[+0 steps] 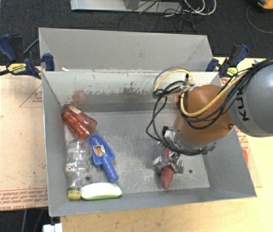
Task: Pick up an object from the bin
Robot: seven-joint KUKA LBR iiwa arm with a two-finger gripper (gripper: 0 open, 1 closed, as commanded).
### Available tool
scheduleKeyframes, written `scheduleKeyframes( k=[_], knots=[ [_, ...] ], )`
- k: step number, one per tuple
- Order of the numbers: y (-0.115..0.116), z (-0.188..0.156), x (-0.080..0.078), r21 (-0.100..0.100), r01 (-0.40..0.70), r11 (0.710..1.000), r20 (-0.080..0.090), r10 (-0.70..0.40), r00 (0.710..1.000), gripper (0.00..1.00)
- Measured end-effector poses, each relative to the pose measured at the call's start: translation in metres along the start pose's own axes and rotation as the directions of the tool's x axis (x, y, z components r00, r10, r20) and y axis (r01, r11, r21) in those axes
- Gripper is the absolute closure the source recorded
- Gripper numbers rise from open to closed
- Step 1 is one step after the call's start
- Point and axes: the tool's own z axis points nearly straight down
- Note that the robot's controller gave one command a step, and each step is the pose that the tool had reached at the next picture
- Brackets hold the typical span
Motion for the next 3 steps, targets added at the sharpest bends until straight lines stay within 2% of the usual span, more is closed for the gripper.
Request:
scheduleKeyframes(
  k=[3],
  knots=[
    [0.0016,-0.0081,-0.0002,-0.005,-0.001,1.0,-0.001,0.001,1.0,1.0]
  ],
)
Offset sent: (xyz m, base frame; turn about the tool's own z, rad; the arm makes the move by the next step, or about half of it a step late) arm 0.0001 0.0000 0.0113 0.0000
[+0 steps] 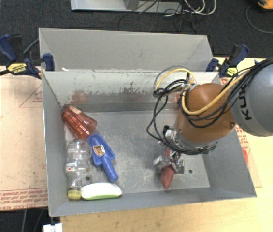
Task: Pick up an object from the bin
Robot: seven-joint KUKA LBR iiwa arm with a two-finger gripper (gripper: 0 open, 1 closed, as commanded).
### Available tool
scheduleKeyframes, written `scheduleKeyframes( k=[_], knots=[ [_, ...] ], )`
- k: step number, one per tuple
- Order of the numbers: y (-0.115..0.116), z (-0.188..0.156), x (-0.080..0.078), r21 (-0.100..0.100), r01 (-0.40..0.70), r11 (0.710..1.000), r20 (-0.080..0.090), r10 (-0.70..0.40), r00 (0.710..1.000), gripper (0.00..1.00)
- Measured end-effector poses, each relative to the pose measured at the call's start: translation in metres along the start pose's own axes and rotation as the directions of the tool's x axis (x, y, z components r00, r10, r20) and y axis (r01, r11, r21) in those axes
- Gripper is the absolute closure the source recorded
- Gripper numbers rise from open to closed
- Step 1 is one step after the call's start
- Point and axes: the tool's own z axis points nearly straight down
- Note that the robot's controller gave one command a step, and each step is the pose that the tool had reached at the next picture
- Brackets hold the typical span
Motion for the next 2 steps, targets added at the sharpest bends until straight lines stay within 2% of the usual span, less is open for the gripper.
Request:
scheduleKeyframes(
  k=[2],
  knots=[
    [-0.001,-0.031,-0.001,0.004,-0.001,1.0,0.002,0.001,1.0,1.0]
  ],
)
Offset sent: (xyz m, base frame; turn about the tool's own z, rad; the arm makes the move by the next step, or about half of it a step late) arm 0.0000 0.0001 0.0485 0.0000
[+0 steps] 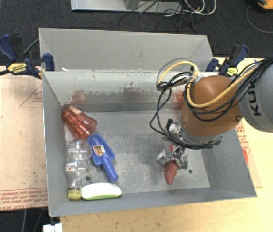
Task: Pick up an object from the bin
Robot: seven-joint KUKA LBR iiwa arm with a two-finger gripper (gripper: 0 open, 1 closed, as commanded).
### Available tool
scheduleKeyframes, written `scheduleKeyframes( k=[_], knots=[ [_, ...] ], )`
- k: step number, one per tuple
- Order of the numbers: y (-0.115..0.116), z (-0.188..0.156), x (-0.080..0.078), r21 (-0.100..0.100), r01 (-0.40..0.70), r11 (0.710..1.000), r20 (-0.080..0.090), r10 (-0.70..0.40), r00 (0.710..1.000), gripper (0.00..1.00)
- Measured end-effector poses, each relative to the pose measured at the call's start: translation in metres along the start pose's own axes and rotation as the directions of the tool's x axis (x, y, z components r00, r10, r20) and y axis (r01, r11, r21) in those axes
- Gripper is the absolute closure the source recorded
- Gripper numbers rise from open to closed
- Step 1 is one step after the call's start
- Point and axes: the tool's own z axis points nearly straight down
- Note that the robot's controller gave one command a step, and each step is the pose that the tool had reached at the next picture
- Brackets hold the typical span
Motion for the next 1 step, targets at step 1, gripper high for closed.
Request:
scheduleKeyframes(
  k=[1],
  knots=[
    [-0.0003,-0.0069,-0.0004,0.001,-0.001,1.0,0.001,0.001,1.0,1.0]
  ],
)
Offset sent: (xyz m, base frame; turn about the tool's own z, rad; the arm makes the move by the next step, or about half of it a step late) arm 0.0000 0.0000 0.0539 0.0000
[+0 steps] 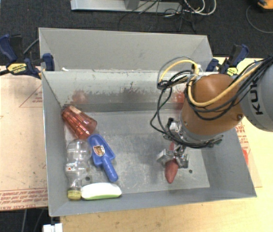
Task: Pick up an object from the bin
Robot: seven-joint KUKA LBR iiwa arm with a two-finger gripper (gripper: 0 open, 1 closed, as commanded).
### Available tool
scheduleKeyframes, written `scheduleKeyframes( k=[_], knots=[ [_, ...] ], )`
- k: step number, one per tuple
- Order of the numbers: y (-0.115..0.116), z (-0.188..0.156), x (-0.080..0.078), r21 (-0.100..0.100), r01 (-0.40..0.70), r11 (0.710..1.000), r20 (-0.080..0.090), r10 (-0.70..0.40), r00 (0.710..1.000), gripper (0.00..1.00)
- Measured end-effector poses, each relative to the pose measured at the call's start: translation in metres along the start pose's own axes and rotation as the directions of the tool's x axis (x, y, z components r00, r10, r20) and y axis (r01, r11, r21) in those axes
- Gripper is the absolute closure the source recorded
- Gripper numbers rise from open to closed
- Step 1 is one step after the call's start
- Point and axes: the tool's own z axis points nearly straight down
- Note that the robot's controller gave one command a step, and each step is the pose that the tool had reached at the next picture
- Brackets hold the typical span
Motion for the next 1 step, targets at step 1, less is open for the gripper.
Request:
scheduleKeyframes(
  k=[1],
  knots=[
    [0.0013,-0.0079,-0.0001,-0.005,0.0,1.0,-0.001,0.0,1.0,1.0]
  ],
)
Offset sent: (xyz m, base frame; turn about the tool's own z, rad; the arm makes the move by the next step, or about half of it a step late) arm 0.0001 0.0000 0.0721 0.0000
